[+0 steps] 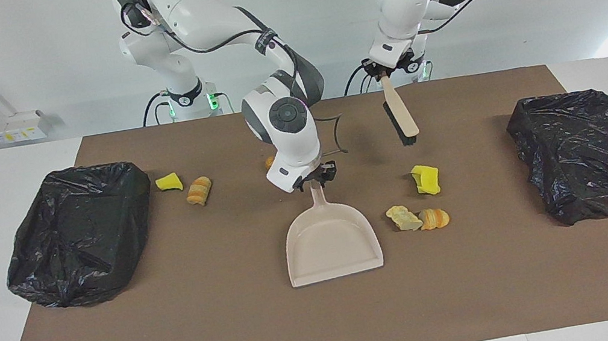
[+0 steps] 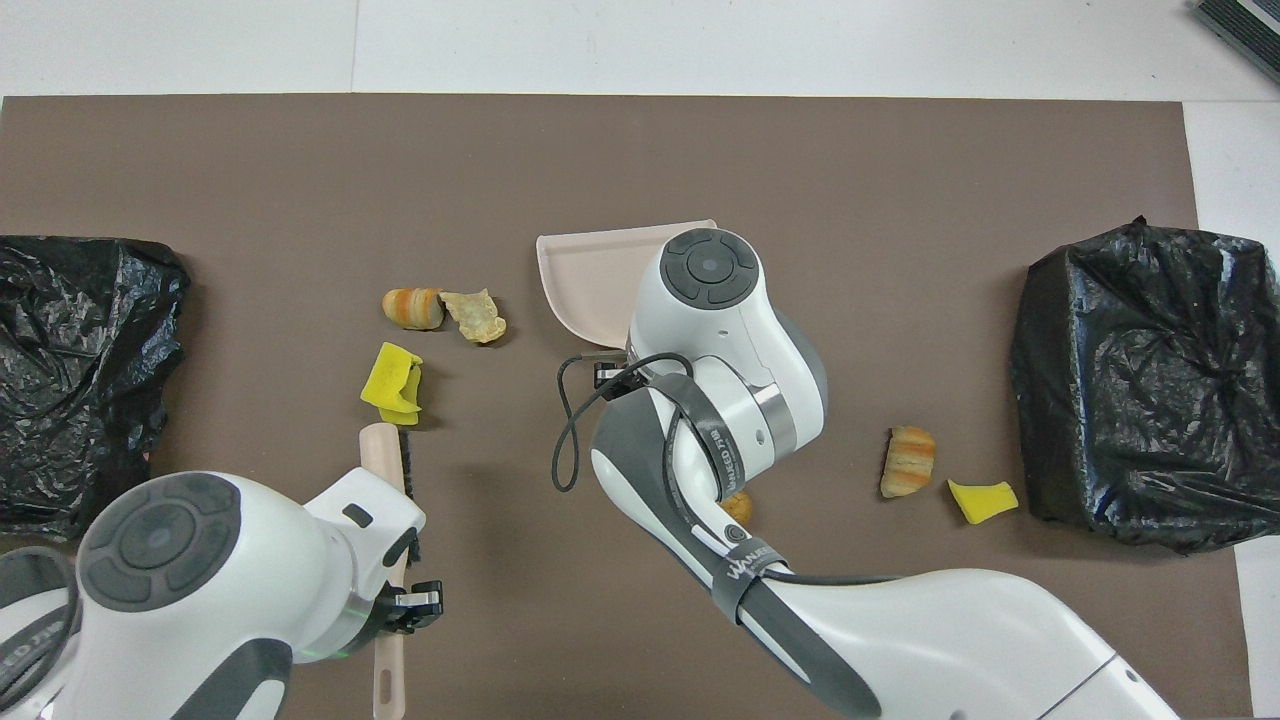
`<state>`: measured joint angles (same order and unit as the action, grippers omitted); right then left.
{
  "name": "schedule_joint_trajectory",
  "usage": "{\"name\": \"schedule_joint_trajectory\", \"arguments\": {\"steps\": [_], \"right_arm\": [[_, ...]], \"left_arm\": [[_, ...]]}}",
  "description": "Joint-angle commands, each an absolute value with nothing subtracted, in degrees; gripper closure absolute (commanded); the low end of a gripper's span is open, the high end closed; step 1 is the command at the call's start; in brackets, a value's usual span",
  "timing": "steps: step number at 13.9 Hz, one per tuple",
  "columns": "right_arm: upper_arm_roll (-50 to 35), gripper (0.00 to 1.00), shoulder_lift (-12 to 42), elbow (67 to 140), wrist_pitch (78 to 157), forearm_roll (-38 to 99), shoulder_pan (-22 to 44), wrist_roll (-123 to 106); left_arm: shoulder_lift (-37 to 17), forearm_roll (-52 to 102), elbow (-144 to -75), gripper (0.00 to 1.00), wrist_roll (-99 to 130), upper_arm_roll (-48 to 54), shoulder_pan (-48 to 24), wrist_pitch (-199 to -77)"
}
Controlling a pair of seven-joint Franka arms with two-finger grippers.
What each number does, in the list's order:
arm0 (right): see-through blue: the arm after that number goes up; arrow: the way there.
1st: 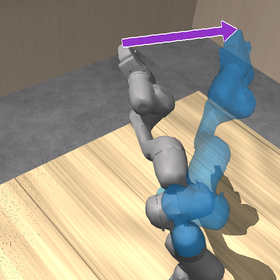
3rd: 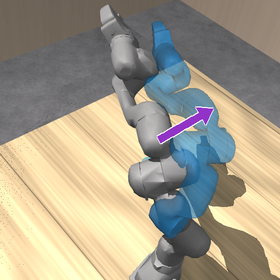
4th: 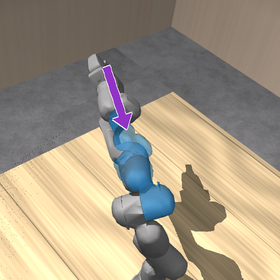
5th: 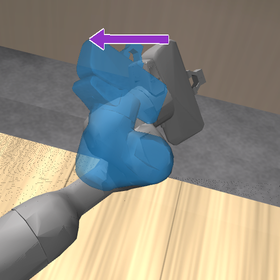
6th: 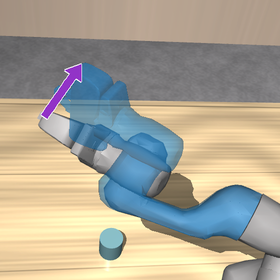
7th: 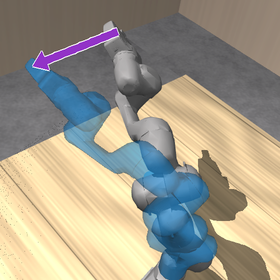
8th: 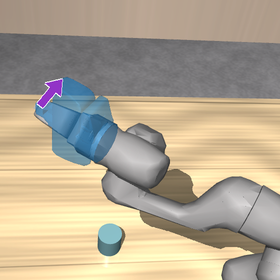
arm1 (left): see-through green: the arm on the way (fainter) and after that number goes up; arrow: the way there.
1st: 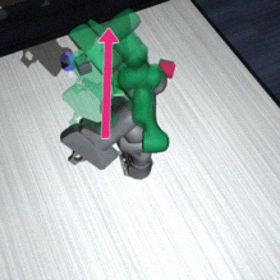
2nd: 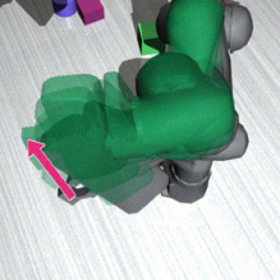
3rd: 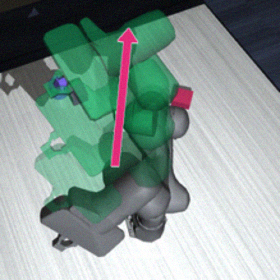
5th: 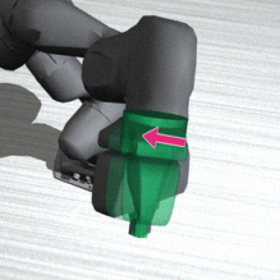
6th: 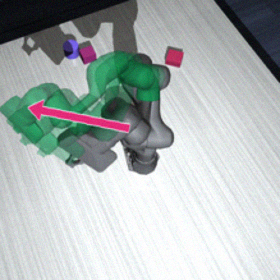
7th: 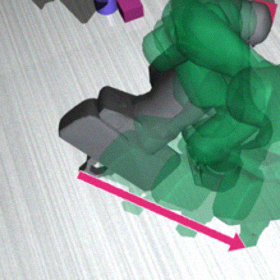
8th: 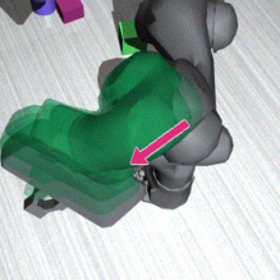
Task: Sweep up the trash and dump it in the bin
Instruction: 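Lift the brush with the left gripper while the right gripper positions the dustpan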
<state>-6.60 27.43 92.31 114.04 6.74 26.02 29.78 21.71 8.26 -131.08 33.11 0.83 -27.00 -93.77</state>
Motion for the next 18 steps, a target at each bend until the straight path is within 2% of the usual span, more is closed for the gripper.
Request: {"name": "schedule_joint_trajectory", "arguments": {"steps": [1,4,7,12,18], "right_arm": [[-6.7,1.0,25.5,94.1,113.7,7.1,26.7,30.4],[-6.7,1.0,24.1,93.8,113.4,6.7,26.6,28.8],[-6.7,1.0,20.8,93.8,108.6,6.7,23.9,15.7],[-6.5,1.0,18.4,94.0,101.2,4.1,20.9,-4.1],[-6.6,1.0,17.8,94.9,100.4,-1.7,20.2,-29.5]], "left_arm": [[19.1,8.3,-128.4,1.0,32.5,1.5,-22.2,-94.1],[16.2,7.7,-127.1,1.0,32.2,1.5,-16.7,-100.9],[12.7,4.5,-123.1,1.0,26.7,1.5,-11.3,-101.2],[11.7,1.7,-123.0,1.0,12.9,1.5,-5.0,-102.7],[9.2,1.7,-125.2,1.0,9.6,1.6,-5.3,-105.6]]}}
